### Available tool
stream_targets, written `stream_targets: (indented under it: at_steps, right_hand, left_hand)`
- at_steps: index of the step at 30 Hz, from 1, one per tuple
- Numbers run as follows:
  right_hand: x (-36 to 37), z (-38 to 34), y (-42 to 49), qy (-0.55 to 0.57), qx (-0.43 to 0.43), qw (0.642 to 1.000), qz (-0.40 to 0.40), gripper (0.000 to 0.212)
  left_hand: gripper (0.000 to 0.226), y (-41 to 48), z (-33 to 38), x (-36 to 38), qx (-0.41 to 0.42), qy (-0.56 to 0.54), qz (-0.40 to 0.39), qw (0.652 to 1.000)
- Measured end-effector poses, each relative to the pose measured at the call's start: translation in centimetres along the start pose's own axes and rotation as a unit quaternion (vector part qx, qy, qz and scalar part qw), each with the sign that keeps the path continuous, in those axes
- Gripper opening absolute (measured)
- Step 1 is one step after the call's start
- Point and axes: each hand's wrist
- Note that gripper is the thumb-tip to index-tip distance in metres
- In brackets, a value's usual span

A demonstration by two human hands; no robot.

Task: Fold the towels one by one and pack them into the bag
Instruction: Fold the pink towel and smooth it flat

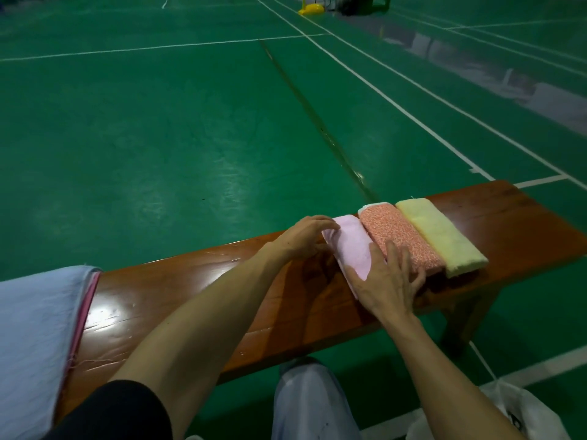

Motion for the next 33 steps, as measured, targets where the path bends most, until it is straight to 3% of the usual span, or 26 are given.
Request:
stream_targets:
  at_steps: [7, 12, 16, 22, 29, 33]
  right_hand:
    - [-0.9, -3.0, -2.8, 0.004, -0.037, 0.999, 0.001, 0.072]
    - [-0.4, -7.8, -6.4, 0.103, -0.099, 0.99, -0.018, 0.059]
    - [1.1, -12.0, -10.0, 0.202, -0.097, 0.97, -0.092, 0.057]
    - [3.3, -19.5, -16.3, 0.231, -0.142, 0.942, -0.198, 0.056]
    - [6.4, -26.9, -21.7, 0.329, -0.162, 0.874, -0.32, 0.049]
    - [7.7, -29.2, -23.5, 0.351, -0.158, 0.839, -0.385, 0.06]
  left_hand:
    - [0.076, -7.0, -1.1, -2.0, -0.044, -0.014, -0.022, 0.999]
    - [0.081, -13.9, -3.1, -2.6, -0.094, -0.032, -0.02, 0.995]
    - [0.081, -20.9, -4.8, -4.1, -0.154, -0.052, 0.022, 0.986]
    - [0.078, -33.0, -8.2, -6.4, -0.25, -0.064, 0.114, 0.959]
    - [0.082, -42.2, -10.4, -8.8, -0.325, -0.03, 0.17, 0.93]
    - [0.078, -43.7, -10.7, -8.7, -0.32, -0.032, 0.186, 0.928]
Point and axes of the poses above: each hand's wrist, its own y-axis towards the middle knuckle, its own x-axis out of the palm, z = x × y, and after that the axes turned 7 degrees about x, right-handed
